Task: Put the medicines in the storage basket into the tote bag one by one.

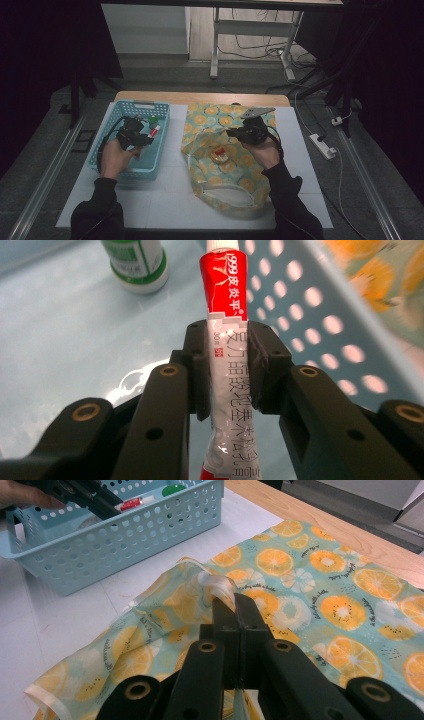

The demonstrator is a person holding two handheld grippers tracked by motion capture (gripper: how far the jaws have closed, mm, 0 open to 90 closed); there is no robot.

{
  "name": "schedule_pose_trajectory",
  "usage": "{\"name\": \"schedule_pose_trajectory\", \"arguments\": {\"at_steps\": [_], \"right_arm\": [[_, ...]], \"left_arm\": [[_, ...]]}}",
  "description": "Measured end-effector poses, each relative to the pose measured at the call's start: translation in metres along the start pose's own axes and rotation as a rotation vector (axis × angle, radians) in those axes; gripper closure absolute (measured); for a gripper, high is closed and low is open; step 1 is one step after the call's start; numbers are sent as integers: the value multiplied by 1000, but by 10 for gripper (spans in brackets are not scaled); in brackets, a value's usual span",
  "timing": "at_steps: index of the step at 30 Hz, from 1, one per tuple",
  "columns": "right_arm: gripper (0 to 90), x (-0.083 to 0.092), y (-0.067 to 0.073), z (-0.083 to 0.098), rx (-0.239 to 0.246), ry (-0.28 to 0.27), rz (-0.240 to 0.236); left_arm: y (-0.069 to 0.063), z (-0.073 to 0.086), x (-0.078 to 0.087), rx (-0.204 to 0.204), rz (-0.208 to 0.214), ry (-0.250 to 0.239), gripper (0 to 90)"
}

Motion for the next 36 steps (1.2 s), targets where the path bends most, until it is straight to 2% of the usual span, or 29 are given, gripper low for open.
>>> {"name": "schedule_pose_trajectory", "arguments": {"at_steps": [7,13,21,27,36], "right_arm": [[899,1,-1,0,-1,-3,3],[899,2,-2,0,-3,-5,5],[899,2,-2,0,-4,-7,5],[899,3,-2,0,-5,-7,5],[900,3,-2,0,-9,-9,1]], "left_arm": [[-5,-4,14,-8,9,-57,722],[-11,-6,26,-34,9,-93,722],[-19,-8,39,-50,32,-123,722],[-33,-13,49,-82,51,-150,722],[-59,-21,61,-124,112,-183,722]]}}
Point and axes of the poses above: each handheld gripper's, and its own axes: x roughly backward along the jaws, z roughly out of its underside, y roughly to its left, the point moved 8 cm from there along -x, roughly forward along the jaws, and after that the axes turned 12 degrees about y, right-handed, at the moved point
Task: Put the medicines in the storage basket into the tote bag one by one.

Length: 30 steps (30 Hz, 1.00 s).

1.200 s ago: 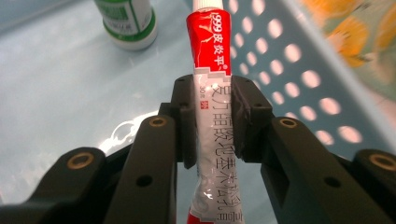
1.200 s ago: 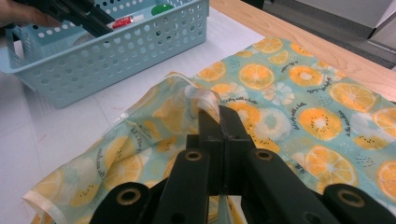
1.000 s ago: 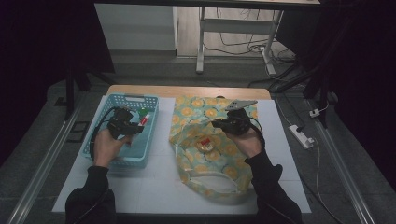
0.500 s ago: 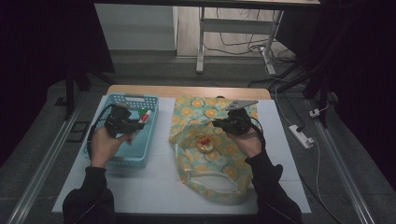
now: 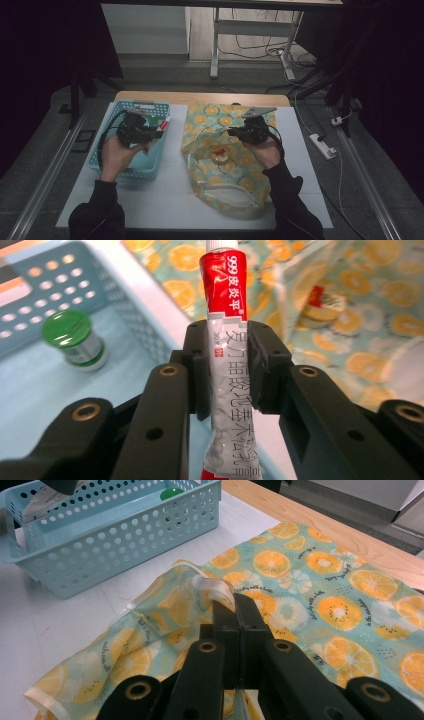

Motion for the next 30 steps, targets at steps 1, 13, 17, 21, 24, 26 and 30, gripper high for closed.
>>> {"name": "schedule_pose_trajectory", "arguments": {"at_steps": [1,13,17,21,24,26,30], "right_arm": [[900,0,0,0,-1,0,-1],[900,1,-1,0,-5,-2,2],[900,2,-1,-1,-5,-5,2],[900,2,-1,-1,-6,-10,5],[900,2,-2,-1,-7,-12,7],[900,2,-1,-1,-7,-12,8],[900,3,-1,-2,-7,-14,7]], "left_arm": [[-3,-1,0,-7,7,0,722],[-43,-14,-14,-94,95,25,722],[-56,-17,-22,-123,115,37,722],[-67,-20,-30,-150,129,50,722],[-74,-23,-36,-166,136,59,722],[-79,-24,-40,-173,141,63,722],[-87,-27,-47,-185,153,72,722]]}}
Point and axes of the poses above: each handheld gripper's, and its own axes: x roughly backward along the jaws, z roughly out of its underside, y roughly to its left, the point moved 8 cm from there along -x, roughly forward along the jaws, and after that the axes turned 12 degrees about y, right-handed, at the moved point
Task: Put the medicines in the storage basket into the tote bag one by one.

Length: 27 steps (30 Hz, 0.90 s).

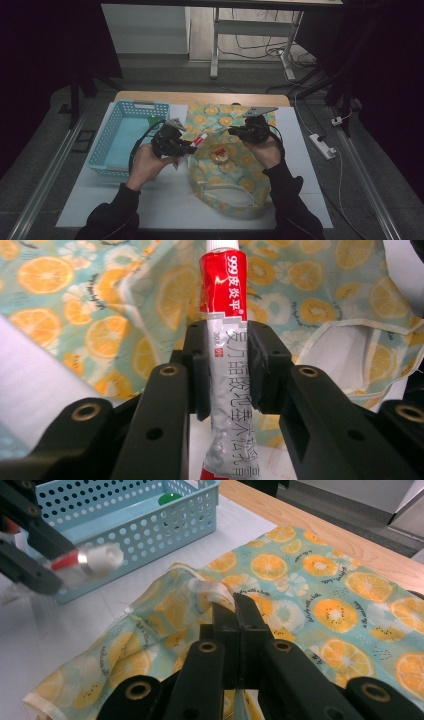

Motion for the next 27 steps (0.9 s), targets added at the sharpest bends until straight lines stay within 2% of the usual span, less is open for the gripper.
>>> {"name": "schedule_pose_trajectory", "arguments": {"at_steps": [8,14,21,27], "right_arm": [[900,1,1,-1,-1,-3,-5],[900,1,2,-1,2,-5,-6],[900,2,2,-2,-1,-10,-7],[900,1,2,-2,-4,-8,-7]], "left_arm": [[-11,-11,-17,-28,23,22,722],[-19,-21,-34,-61,26,57,722],[-20,-31,-53,-69,35,78,722],[-20,-41,-65,-76,24,79,722]]}}
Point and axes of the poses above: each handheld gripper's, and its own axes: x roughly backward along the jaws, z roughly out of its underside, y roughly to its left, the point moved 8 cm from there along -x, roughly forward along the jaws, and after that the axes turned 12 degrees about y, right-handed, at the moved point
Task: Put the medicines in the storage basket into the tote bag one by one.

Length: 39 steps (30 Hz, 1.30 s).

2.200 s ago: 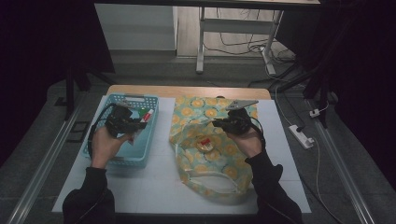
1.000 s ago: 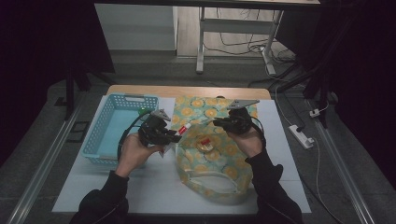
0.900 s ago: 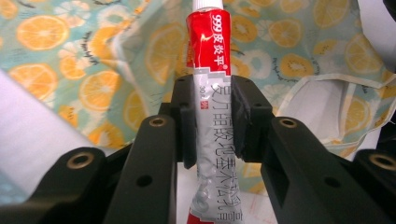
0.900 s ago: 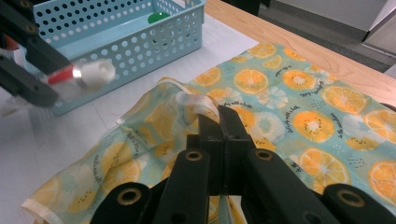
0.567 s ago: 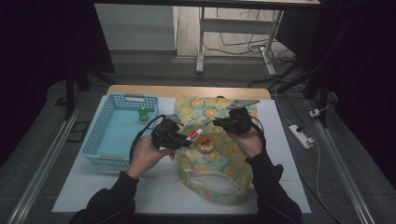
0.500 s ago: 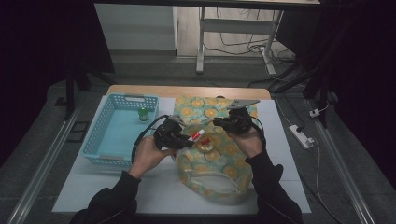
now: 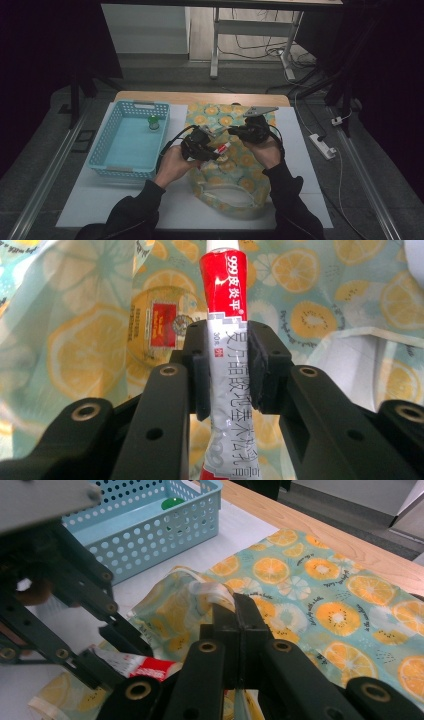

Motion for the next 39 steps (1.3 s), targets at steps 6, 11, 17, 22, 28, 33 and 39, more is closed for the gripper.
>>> {"name": "schedule_pose_trajectory", "arguments": {"at_steps": [6,11,17,22,28,33,39], "right_arm": [[900,0,-1,0,-3,-3,-1],[900,0,0,0,0,-5,1],[900,-1,-2,1,-4,-2,2],[900,-1,-3,1,-6,-2,4],[900,-2,-3,1,-7,-3,5],[900,-2,-2,1,0,0,11],[900,-2,-3,2,-1,1,11]], "left_arm": [[4,-10,-12,-2,-4,-5,722],[8,-17,-20,-6,-25,-2,722],[15,-23,-27,-9,-54,-5,721],[21,-27,-34,-7,-85,3,721],[28,-29,-42,-12,-119,3,720],[35,-29,-46,-3,-122,-22,719],[38,-30,-50,-3,-129,-46,696]]}}
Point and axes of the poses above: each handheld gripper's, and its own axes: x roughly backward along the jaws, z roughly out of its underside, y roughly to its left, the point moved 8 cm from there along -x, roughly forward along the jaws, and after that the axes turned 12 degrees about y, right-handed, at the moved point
